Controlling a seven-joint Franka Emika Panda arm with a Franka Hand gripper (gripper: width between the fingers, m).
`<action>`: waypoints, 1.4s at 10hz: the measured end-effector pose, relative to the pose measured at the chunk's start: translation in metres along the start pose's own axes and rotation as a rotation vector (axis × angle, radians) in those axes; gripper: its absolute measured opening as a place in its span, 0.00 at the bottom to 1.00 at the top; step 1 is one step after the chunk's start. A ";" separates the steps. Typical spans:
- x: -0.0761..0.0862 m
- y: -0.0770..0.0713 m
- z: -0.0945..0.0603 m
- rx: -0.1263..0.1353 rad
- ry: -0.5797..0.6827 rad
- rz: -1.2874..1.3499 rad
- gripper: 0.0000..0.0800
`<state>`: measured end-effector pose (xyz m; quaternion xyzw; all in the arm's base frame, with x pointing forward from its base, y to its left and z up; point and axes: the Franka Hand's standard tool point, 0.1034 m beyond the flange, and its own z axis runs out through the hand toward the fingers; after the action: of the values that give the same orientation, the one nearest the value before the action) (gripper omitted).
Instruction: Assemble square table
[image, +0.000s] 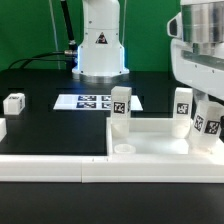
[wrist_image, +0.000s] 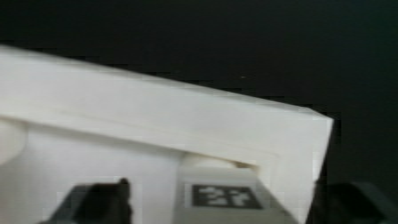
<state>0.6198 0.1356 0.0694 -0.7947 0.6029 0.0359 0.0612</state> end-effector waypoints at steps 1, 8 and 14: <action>0.000 0.005 0.003 -0.015 0.000 -0.072 0.77; 0.005 -0.002 -0.004 -0.087 0.091 -0.951 0.81; 0.015 -0.009 -0.010 -0.071 0.110 -1.267 0.65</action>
Offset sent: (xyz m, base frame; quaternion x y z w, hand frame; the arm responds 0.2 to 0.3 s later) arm 0.0000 0.0000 0.0000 0.0000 0.0000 -0.1938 0.9810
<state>0.6326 0.1222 0.0782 -0.9994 0.0165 -0.0281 0.0134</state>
